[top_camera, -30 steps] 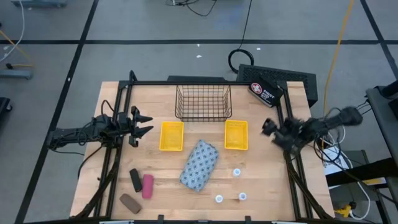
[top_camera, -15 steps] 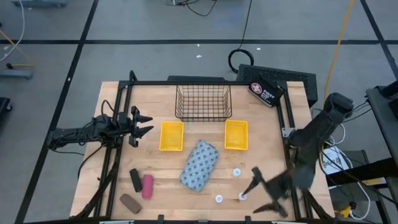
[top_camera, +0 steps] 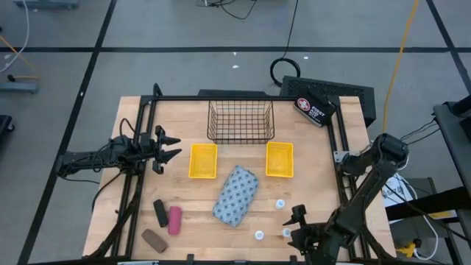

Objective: Pick & Place Medicine items
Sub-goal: Put the bottom right transparent pill bottle into the right yellow basket

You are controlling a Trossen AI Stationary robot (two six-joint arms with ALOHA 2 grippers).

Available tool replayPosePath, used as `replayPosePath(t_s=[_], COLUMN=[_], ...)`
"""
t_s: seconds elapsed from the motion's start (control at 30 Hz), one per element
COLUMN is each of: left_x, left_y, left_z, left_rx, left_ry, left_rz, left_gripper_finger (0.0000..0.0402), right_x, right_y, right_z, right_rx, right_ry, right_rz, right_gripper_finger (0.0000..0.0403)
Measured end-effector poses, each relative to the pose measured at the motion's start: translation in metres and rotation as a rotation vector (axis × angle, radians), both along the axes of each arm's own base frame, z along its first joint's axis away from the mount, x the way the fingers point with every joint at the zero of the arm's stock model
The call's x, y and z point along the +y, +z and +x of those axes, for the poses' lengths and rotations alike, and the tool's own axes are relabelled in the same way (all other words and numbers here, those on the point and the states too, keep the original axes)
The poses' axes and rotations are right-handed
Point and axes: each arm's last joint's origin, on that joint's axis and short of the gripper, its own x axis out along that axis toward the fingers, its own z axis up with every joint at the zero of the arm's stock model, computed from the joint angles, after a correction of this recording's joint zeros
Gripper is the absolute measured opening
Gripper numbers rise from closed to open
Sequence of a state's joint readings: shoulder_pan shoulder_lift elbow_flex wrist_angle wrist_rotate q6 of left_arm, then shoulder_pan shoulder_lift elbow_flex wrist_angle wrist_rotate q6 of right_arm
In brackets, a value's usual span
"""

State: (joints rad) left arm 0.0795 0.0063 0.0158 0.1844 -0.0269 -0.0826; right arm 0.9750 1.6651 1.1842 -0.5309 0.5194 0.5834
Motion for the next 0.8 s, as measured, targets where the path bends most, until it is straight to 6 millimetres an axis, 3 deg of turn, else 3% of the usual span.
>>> replayPosePath(t_s=[0.43, 0.8], left_x=[0.000, 0.000], left_y=[0.000, 0.000], left_z=[0.000, 0.000], left_rx=[0.000, 0.000], left_ry=[0.000, 0.000], left_rz=[0.000, 0.000], left_gripper_finger=[0.0198, 0.0198], right_x=[-0.010, -0.013], right_y=[-0.034, -0.048], right_z=[-0.003, 0.000], right_rx=[0.132, 0.080], right_ry=[-0.072, -0.071], right_rz=[0.054, 0.125], right_gripper_finger=[0.0287, 0.0285])
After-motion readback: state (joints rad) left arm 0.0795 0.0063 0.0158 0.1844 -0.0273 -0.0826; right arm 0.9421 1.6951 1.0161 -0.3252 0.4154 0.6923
